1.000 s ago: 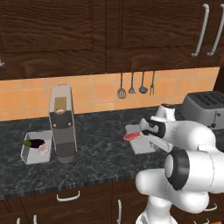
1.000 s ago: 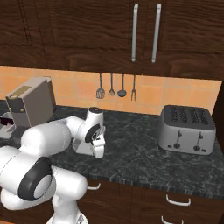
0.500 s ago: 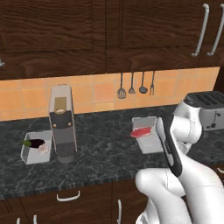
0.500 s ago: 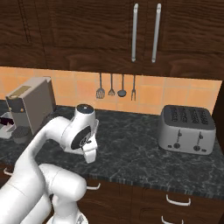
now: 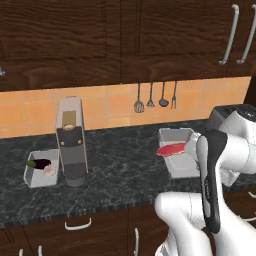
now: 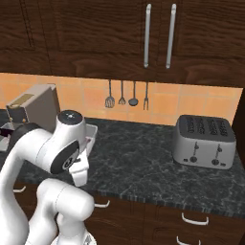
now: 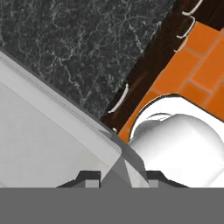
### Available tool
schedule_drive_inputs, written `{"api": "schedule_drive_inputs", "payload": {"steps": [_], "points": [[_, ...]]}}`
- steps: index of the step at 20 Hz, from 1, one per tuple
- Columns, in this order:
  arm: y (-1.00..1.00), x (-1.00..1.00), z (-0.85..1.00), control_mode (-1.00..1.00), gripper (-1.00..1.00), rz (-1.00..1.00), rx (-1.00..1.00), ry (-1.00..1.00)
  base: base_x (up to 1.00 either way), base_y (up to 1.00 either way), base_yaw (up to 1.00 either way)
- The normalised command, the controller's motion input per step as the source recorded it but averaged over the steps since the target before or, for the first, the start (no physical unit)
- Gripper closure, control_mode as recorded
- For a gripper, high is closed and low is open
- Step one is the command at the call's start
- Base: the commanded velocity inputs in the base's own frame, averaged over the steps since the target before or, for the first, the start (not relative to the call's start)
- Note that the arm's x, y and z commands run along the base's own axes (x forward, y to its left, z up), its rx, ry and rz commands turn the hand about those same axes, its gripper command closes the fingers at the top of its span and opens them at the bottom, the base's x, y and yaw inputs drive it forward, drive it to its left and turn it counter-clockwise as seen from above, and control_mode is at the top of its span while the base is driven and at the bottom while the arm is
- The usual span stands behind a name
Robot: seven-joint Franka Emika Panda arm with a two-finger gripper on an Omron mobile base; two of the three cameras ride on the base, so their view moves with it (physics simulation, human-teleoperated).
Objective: Take the meat container that has the steak and place it on the second highest rack of the freezer. Then take the vegetable container that has the garlic and eggplant and place it on the highest rack of the freezer.
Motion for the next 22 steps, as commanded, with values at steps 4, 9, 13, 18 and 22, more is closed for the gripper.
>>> {"api": "schedule_drive_inputs", "payload": {"steps": [4, 9, 13, 18, 22], "points": [[0.05, -0.87, 0.18, -1.0, 1.0, 0.0, 0.01, -0.02, 0.0, 0.0, 0.0], [0.0, 0.0, 0.0, 1.0, 1.0, 0.0, 0.0, 0.0, -1.0, -0.01, -0.33], [0.0, 0.0, 0.0, 1.0, 1.0, 0.0, 0.0, 0.0, -0.95, 0.03, -0.7], [0.0, 0.0, 0.0, 1.0, 1.0, 0.0, 0.0, 0.0, -0.77, 0.11, -0.83], [0.0, 0.0, 0.0, 1.0, 1.0, 0.0, 0.0, 0.0, -0.57, 0.0, -0.84]]}}
